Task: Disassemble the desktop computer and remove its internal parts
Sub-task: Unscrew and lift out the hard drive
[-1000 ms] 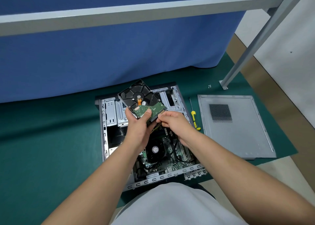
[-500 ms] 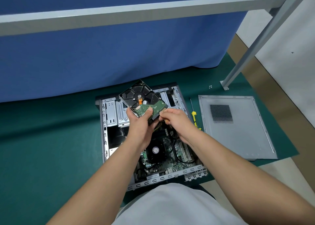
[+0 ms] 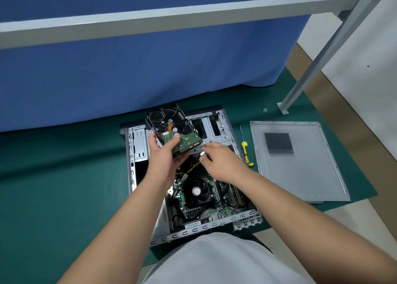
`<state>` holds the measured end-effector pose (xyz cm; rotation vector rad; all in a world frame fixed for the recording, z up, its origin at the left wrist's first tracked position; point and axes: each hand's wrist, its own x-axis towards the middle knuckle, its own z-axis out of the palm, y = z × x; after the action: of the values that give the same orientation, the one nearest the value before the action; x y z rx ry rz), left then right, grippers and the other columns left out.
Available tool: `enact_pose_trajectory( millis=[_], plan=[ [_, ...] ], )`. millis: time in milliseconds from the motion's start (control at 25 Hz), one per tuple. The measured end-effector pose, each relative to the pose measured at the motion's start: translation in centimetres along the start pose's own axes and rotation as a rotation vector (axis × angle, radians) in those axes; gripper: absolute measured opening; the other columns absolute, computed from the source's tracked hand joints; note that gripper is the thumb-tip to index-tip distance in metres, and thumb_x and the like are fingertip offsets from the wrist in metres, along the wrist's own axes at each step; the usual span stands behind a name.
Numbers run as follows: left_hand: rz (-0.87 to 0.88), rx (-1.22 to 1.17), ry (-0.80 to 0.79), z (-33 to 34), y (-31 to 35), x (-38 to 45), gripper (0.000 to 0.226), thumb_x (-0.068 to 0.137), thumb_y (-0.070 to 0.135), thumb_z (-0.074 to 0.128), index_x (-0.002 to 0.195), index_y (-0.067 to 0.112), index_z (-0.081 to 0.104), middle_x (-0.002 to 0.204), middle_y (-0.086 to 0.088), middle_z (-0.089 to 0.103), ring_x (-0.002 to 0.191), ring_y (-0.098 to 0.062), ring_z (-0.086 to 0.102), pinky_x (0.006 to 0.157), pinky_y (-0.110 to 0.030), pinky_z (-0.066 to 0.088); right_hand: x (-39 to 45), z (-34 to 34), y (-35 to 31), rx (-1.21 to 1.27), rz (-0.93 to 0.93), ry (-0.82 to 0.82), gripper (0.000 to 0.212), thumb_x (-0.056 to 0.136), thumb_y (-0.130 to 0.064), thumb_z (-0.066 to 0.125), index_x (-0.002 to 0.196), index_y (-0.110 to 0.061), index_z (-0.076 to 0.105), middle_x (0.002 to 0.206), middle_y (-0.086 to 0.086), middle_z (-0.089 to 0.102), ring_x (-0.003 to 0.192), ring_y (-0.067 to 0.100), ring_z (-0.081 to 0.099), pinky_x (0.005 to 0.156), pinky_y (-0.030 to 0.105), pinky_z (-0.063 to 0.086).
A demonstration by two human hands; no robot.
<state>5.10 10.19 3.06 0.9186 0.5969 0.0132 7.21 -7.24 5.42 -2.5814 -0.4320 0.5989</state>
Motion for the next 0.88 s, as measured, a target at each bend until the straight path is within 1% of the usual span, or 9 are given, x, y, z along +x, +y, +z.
enact_pose_trajectory(
  millis=[120,200,400,480,560,640,720,800,880],
  plan=[
    [-0.013,0.051,0.04,-0.5,0.1,-0.3,0.067,0.091,0.028,0.076,0.144,0.043,0.038,0.122,-0.003,0.073,0.105,-0.022,0.074,0.077,-0.04,0.061,-0.1,-0.7,-0.7,-0.129,-0.084,0.151,0.077,0.101,-0.041,0.055,0.163,-0.014,0.017,0.171,0.005,0.01,0.155,0.025,0.015,0.124,0.042,0.024],
    [-0.012,0.101,0.036,-0.3,0.2,-0.7,0.056,0.09,0.033,0.075,0.135,0.045,0.044,0.118,-0.001,0.074,0.104,-0.021,0.074,0.076,-0.039,0.06,0.1,-0.7,-1.4,-0.195,-0.235,0.188,0.084,0.096,-0.037,0.064,0.163,-0.02,0.017,0.171,0.001,0.009,0.157,0.022,0.011,0.126,0.043,0.02],
    [0.025,0.168,-0.103,0.6,0.7,-1.9,0.03,0.091,0.05,0.066,0.115,0.039,0.051,0.103,-0.004,0.078,0.088,-0.023,0.075,0.081,-0.042,0.057,0.7,-0.1,-2.3,-0.235,-0.37,0.381,0.066,0.087,-0.008,0.063,0.15,-0.015,0.045,0.147,0.004,0.056,0.133,0.024,0.054,0.109,0.04,0.045],
    [0.03,0.196,-0.151,0.5,0.9,-2.0,0.029,0.097,0.057,0.058,0.119,0.04,0.057,0.113,-0.003,0.076,0.098,-0.021,0.074,0.086,-0.039,0.056,0.8,-0.1,-2.1,-0.051,-0.255,0.492,0.049,0.091,-0.01,0.059,0.139,-0.02,0.054,0.122,0.003,0.071,0.104,0.026,0.068,0.085,0.04,0.054],
    [0.024,0.183,-0.088,0.2,1.1,-1.5,0.028,0.099,0.052,0.059,0.125,0.042,0.061,0.125,0.003,0.069,0.109,-0.017,0.068,0.088,-0.034,0.056,0.8,-0.1,-1.7,0.323,-0.079,0.476,0.026,0.098,-0.02,0.061,0.123,-0.025,0.06,0.103,-0.005,0.074,0.09,0.017,0.069,0.077,0.037,0.057],
    [-0.041,0.094,-0.078,0.2,1.3,-0.9,0.035,0.101,0.039,0.062,0.134,0.027,0.059,0.131,-0.004,0.068,0.112,-0.021,0.066,0.096,-0.037,0.056,0.6,-0.3,-1.3,0.957,0.084,0.333,0.022,0.099,-0.014,0.064,0.12,-0.02,0.064,0.108,-0.003,0.076,0.101,0.018,0.072,0.088,0.04,0.058],
    [-0.091,0.047,-0.116,0.8,1.5,-0.4,0.036,0.102,0.031,0.062,0.132,0.013,0.062,0.125,-0.012,0.072,0.103,-0.021,0.07,0.089,-0.035,0.06,0.1,-0.4,-0.5,1.499,0.194,0.13,0.031,0.097,-0.004,0.064,0.127,-0.012,0.061,0.118,0.009,0.075,0.112,0.03,0.07,0.097,0.049,0.056],
    [-0.118,0.033,-0.087,1.7,1.6,0.2,0.03,0.101,0.025,0.062,0.123,0.005,0.065,0.118,-0.014,0.075,0.093,-0.02,0.075,0.074,-0.03,0.061,-0.4,-0.7,0.5,1.675,0.243,0.018,0.033,0.096,-0.001,0.063,0.128,-0.009,0.059,0.121,0.015,0.073,0.111,0.032,0.07,0.099,0.051,0.056],
    [-0.148,-0.021,-0.041,2.5,1.5,0.7,0.03,0.1,0.017,0.063,0.123,-0.002,0.062,0.114,-0.018,0.075,0.093,-0.023,0.076,0.073,-0.031,0.062,-0.6,-1.0,1.3,1.479,0.246,0.067,0.035,0.096,-0.007,0.066,0.129,-0.012,0.055,0.121,0.01,0.074,0.109,0.025,0.072,0.1,0.047,0.056]
  ],
)
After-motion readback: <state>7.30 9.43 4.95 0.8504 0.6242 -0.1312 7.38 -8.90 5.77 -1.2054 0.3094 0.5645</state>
